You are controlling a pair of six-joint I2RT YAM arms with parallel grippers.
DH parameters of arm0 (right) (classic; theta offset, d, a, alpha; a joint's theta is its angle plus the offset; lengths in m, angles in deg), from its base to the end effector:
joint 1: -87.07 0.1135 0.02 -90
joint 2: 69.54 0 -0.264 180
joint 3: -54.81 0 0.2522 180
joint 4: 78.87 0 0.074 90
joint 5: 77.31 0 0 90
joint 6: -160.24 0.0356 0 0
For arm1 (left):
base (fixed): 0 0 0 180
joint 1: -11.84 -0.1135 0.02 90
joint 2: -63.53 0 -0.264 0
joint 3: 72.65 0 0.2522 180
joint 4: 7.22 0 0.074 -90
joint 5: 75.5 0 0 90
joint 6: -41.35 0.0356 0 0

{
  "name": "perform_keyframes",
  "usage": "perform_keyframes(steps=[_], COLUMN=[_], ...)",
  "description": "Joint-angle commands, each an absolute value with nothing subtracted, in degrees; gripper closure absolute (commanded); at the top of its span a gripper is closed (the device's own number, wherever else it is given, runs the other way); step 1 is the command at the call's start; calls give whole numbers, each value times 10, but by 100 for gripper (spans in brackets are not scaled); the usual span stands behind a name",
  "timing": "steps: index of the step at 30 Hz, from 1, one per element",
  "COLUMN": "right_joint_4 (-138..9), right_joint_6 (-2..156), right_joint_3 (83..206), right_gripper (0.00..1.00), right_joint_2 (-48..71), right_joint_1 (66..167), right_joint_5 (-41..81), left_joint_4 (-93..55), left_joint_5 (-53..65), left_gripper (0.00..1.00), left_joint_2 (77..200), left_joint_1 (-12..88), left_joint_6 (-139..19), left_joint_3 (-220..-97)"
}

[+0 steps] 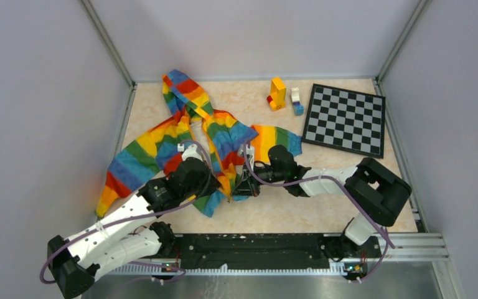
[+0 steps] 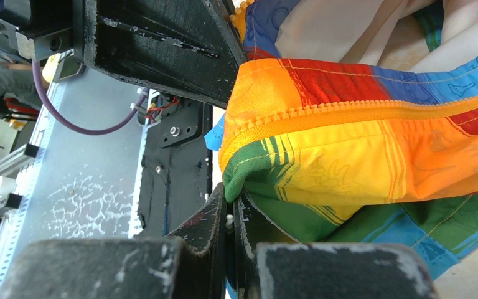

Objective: Zip up the jacket

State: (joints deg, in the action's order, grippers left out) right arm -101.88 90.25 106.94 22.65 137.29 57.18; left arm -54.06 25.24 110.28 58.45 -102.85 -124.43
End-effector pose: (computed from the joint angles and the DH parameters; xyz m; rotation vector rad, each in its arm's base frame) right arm 0.1844 0.2605 0.1859 -1.1054 1.7739 1.5201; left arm 0.1227 -0.1201 0.2553 -0.2577 2.3712 -0.6785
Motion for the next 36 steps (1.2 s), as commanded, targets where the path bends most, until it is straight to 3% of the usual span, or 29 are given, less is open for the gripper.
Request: perform_keyframes(steps=[1,22,36], right_joint_4=[-1049,-1072,-1278], right_joint_6=[888,872,841], right_joint_3=[1085,1056,1018], right_gripper=[100,100,100], right_joint_2=[209,195,240], right_joint_1=[1385,1385,1376], right_joint_5=[593,597,676], left_joint_4=[-521,-542,-636], left_joint_5=[250,268,242], left_gripper=[100,100,100], left_joint_2=[1100,1079,1154], left_joint_1=[586,586,586], left_joint_6=[-1031,-1040,-1018], left_joint_3=[-1250,-1254,-1360])
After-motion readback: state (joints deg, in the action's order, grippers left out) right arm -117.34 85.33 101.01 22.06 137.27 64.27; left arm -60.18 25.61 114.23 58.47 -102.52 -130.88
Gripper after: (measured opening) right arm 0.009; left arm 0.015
